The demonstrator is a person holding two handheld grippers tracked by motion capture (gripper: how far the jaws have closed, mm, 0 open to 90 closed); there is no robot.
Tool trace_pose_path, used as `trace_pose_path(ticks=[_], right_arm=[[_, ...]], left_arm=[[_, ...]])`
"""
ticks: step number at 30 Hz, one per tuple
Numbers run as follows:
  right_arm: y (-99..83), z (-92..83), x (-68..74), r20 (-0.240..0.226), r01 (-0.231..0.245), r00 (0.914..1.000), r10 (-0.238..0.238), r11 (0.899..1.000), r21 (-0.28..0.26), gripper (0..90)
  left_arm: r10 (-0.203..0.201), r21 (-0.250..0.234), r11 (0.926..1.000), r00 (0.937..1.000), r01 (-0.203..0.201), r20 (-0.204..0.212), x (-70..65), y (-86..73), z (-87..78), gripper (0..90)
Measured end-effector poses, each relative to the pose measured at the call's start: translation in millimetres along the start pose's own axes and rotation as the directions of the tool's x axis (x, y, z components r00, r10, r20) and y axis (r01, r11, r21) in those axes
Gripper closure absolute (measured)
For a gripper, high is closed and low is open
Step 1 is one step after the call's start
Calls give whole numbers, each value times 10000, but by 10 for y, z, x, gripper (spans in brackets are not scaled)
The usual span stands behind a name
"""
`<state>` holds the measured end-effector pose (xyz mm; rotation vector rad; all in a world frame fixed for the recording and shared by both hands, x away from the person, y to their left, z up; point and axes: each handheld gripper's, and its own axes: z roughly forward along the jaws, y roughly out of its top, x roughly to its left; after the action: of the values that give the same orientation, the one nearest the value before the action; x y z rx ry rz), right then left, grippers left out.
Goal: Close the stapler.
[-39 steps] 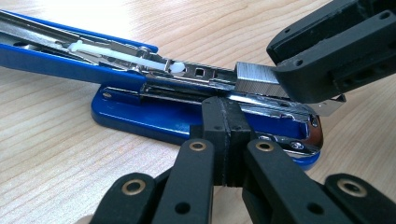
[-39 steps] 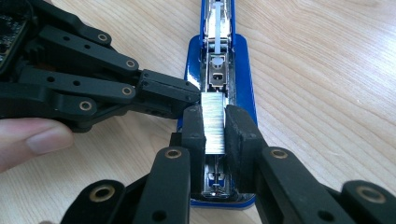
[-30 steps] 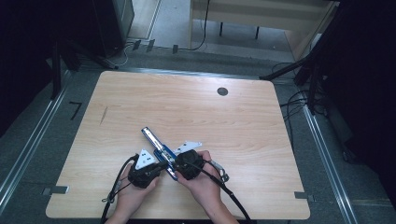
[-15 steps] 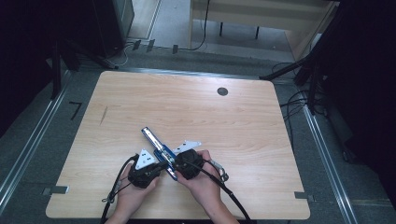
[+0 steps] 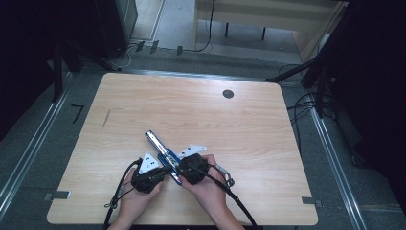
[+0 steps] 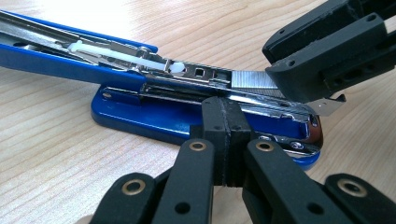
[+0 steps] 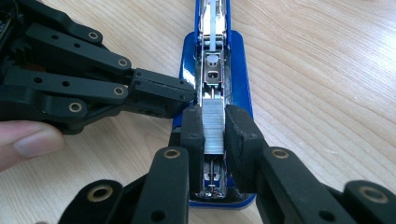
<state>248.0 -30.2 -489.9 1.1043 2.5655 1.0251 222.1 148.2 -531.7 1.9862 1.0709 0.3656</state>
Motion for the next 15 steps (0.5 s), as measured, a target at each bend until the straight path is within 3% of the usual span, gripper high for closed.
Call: trace_pose_path(ticks=[11,15], right_arm=[[0,-18,2,-94,-14,10000,12,9997,-228,776],[-2,-29,-2,-134,-21,9999,15,9991,-430,855]], left_arm=[[-2,-1,10000,10000,2,1,0,0,0,900],[1,-4,10000,10000,-1,-1,0,0,0,900]])
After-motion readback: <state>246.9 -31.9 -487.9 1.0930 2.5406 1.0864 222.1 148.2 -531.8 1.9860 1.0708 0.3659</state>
